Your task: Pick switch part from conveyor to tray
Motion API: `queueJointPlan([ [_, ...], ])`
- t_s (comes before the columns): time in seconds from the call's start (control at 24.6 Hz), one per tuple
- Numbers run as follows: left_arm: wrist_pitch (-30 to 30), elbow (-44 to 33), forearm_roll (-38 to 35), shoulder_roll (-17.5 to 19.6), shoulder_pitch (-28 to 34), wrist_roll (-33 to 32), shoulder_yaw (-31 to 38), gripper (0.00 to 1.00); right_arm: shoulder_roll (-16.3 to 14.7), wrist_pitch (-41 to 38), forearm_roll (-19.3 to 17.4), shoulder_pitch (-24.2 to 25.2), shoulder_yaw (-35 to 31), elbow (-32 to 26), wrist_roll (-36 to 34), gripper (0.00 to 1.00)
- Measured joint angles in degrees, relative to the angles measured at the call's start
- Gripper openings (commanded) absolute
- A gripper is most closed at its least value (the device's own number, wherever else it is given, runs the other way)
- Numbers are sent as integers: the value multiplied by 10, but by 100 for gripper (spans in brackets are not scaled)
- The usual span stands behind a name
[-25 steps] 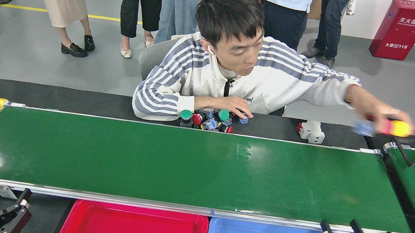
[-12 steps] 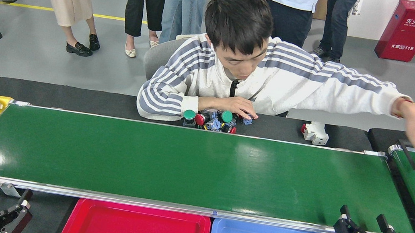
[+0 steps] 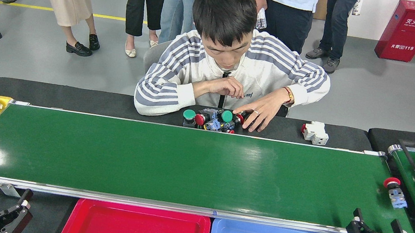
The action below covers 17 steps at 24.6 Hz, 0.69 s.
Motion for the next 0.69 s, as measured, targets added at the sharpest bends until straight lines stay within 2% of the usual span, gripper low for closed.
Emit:
queueJointPlan([
  [0.12, 0, 0, 0, 0, 0, 0, 0, 100, 0, 2, 0, -8, 0, 8, 0, 100],
  [0.32, 0, 0, 0, 0, -1, 0, -1, 100, -12, 6, 1, -66, 6, 61, 0, 100],
  [0.45, -3, 0, 0, 0, -3, 0, -1, 100, -12, 7, 7, -101, 35, 104, 3, 94],
  [0.49, -3, 0, 0, 0, -4, 0, -1, 100, -12, 7, 11, -112, 44, 120, 6, 87],
  [0.53, -3, 1, 0, 0, -4, 0, -1, 100, -12, 7, 15, -119, 51, 133, 9, 73],
  [0.57, -3, 2, 0, 0, -4, 0, -1, 100, -12, 7, 17, -126, 55, 143, 13, 57],
  [0.61, -3, 2, 0, 0, -4, 0, -1, 100, -12, 7, 18, -132, 58, 150, 16, 35],
  [0.65, -2, 3, 0, 0, -4, 0, -1, 100, -13, 8, 19, -136, 59, 153, 17, 22],
  [0.69, -2, 3, 0, 0, -4, 0, -1, 100, -15, 8, 20, -137, 62, 154, 18, 17],
])
